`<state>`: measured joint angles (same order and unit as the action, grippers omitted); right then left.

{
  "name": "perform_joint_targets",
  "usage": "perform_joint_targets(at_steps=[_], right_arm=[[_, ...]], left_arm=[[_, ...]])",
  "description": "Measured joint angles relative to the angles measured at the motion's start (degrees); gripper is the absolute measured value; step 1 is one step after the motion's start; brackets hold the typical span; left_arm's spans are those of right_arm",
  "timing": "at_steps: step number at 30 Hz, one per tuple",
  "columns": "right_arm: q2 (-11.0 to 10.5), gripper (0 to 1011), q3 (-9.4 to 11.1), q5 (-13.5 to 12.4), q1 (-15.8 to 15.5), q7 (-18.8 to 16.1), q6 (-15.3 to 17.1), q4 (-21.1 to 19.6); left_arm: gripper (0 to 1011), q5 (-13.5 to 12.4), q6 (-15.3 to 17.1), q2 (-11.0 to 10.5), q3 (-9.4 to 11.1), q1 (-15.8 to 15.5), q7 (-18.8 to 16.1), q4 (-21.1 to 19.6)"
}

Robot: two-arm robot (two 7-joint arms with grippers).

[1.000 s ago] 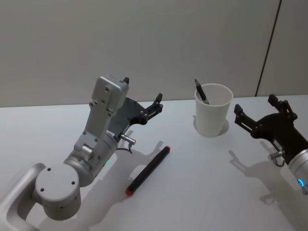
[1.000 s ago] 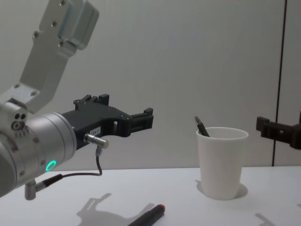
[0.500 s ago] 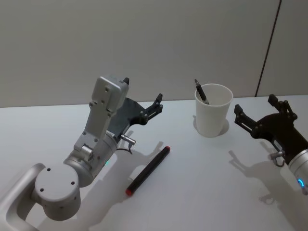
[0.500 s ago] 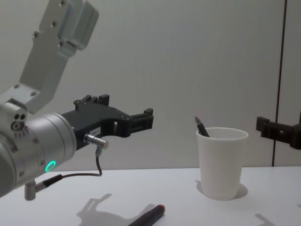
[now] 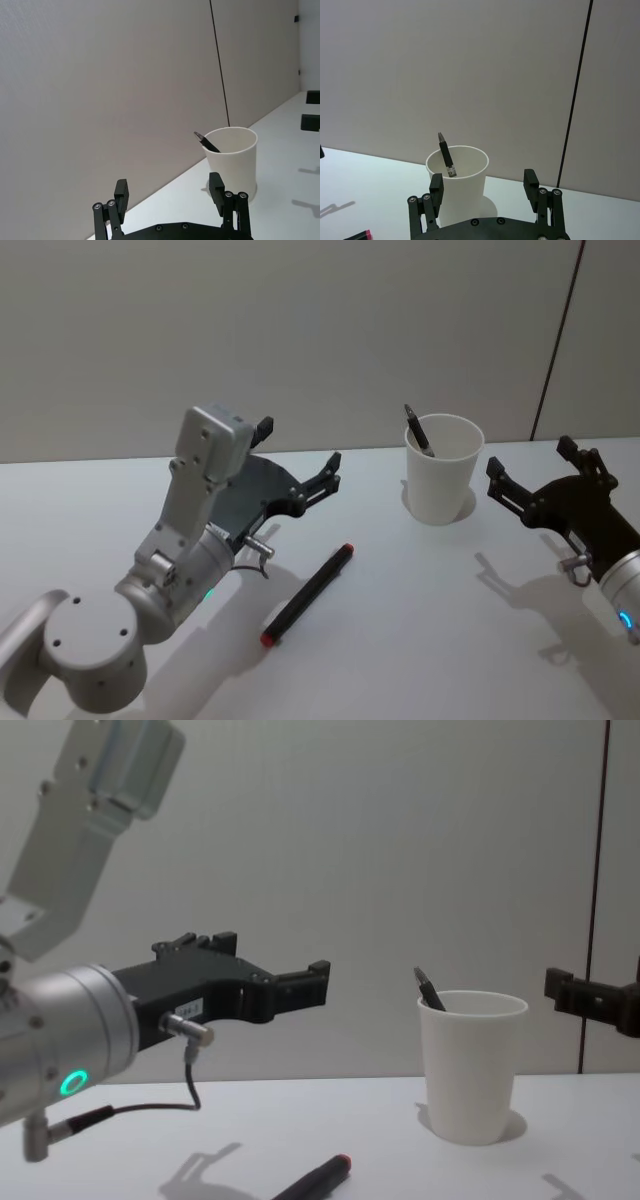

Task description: Place the pen into the pen holder.

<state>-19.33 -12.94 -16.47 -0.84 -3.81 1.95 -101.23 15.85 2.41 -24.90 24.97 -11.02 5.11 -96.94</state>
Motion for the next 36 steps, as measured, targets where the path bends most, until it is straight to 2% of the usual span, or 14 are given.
perform_joint_targets(at_steps=[10, 20, 36], right_arm=[[0.0, 1001, 0.0, 0.0, 0.0, 0.0, 0.0, 0.0], [0.0, 1001, 0.0, 0.0, 0.0, 0.0, 0.0, 0.0], [0.0, 1001, 0.0, 0.0, 0.0, 0.0, 0.0, 0.0]], left_arm=[[1001, 3.3, 3.1, -3.2, -0.6, 3.3, 0.8, -4.4], [1001, 6.6, 8.2, -6.5, -0.9, 6.9, 1.1, -9.0], [1001, 10.2, 15.7, -9.3, -0.8, 10.4, 2.8, -12.9]])
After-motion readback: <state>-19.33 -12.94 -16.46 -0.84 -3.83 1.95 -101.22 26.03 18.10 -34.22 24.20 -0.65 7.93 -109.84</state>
